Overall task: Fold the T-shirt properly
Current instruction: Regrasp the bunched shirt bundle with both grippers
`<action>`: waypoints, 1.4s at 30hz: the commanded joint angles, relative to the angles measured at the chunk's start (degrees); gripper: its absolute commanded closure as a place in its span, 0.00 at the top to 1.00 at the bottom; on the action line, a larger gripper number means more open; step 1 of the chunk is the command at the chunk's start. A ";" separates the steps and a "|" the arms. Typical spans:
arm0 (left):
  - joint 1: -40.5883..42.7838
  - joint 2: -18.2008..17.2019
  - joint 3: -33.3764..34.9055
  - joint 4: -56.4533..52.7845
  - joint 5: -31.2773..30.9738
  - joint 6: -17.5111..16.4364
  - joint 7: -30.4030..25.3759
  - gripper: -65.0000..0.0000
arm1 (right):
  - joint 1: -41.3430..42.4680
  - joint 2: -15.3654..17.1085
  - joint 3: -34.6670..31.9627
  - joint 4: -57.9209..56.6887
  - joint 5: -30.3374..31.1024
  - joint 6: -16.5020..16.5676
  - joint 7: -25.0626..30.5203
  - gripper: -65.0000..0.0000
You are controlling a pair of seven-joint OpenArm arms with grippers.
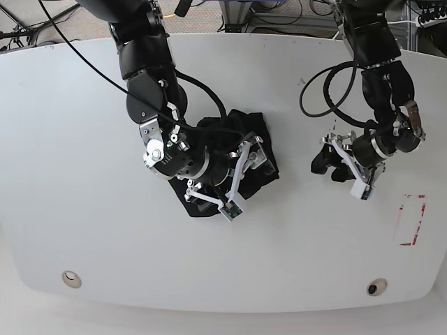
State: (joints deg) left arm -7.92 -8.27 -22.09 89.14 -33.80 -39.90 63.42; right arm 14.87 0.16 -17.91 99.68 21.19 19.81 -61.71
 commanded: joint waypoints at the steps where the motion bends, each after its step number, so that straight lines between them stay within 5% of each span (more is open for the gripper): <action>1: -0.74 -3.11 -2.57 1.45 -2.64 -0.10 -1.22 0.52 | 1.08 -2.49 -3.85 0.85 0.92 0.27 1.63 0.90; 10: 2.69 -8.65 -8.73 3.82 -2.90 -0.10 0.63 0.52 | 0.82 -8.03 -8.24 0.23 -1.28 0.27 5.49 0.90; 19: 3.22 -8.74 -8.46 3.30 -2.55 -0.10 0.71 0.52 | -1.20 -6.10 -2.53 -0.12 -1.19 0.27 9.45 0.89; 23: 3.22 -8.91 -2.75 3.30 -2.55 -0.10 0.71 0.52 | -4.19 -2.85 -1.65 2.61 -0.05 0.36 9.45 0.72; 31: 2.78 -6.01 9.21 3.82 -2.73 -0.10 0.45 0.52 | -6.92 1.90 6.00 2.52 0.22 3.26 9.45 0.07; 42: -0.03 0.93 22.39 3.82 -2.64 -0.10 0.45 0.52 | 0.12 7.79 15.85 -7.06 0.74 6.08 9.80 0.00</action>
State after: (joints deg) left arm -6.96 -8.03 -1.26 91.77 -35.62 -39.92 64.95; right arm 12.67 6.72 -3.14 92.64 20.43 25.52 -53.87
